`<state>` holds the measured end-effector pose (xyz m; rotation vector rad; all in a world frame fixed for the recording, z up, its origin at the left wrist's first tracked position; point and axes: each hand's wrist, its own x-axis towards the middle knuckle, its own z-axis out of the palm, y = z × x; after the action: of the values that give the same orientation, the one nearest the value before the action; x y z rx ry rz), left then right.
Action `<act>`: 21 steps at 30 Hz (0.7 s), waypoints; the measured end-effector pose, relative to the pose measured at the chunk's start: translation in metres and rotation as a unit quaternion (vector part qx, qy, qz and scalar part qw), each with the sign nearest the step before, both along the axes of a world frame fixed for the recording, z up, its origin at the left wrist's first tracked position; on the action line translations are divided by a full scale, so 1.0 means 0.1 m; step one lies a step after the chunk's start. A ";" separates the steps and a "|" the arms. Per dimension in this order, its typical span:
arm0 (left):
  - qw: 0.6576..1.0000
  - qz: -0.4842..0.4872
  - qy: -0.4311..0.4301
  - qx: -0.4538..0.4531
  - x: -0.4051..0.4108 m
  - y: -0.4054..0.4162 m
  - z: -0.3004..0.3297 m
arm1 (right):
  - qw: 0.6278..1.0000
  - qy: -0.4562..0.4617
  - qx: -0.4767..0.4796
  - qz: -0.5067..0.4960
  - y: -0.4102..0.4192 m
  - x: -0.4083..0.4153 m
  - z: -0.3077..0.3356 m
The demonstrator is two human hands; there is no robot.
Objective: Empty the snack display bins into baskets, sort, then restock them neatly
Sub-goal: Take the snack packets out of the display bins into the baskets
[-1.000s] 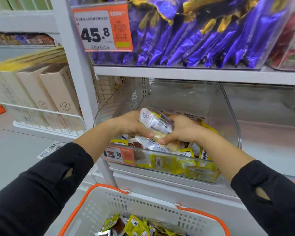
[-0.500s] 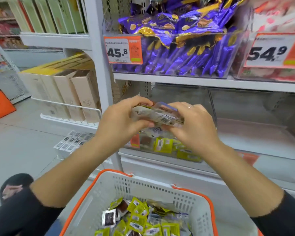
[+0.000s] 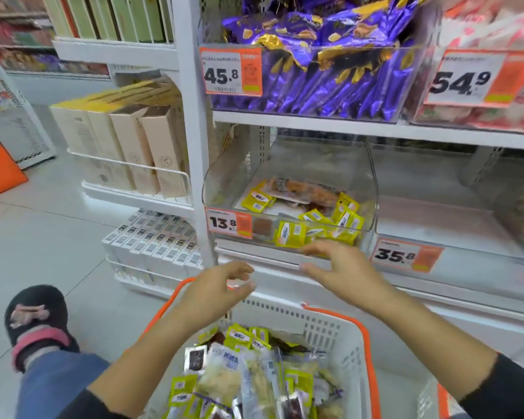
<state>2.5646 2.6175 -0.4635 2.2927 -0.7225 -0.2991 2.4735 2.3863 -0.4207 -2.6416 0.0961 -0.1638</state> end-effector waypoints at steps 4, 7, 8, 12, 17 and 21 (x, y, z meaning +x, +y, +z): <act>0.989 0.051 -0.083 -0.113 0.28 -0.24 0.60 | 0.989 -0.129 0.035 -0.063 -0.13 0.28 0.47; 0.986 0.065 -0.126 -0.084 0.56 -0.45 0.90 | 0.992 -0.068 -0.075 -0.079 -0.38 0.65 0.68; 0.989 0.060 -0.132 -0.041 0.68 -0.53 0.94 | 0.989 -0.013 -0.129 -0.074 -0.47 0.79 0.72; 0.981 0.004 -0.114 0.159 1.11 -0.85 0.87 | 0.933 0.205 -0.294 -0.027 -0.66 1.19 0.64; 0.959 -0.057 0.010 0.276 1.45 -1.18 0.70 | 0.903 0.297 -0.306 -0.057 -0.81 1.38 0.42; 0.933 -0.066 0.079 0.345 1.66 -1.28 0.64 | 0.854 0.333 -0.388 -0.092 -0.83 1.40 0.28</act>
<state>2.7305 2.4892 -0.3995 2.8245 -0.7711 -0.9134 2.6133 2.3036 -0.3925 -3.3513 0.6333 0.8383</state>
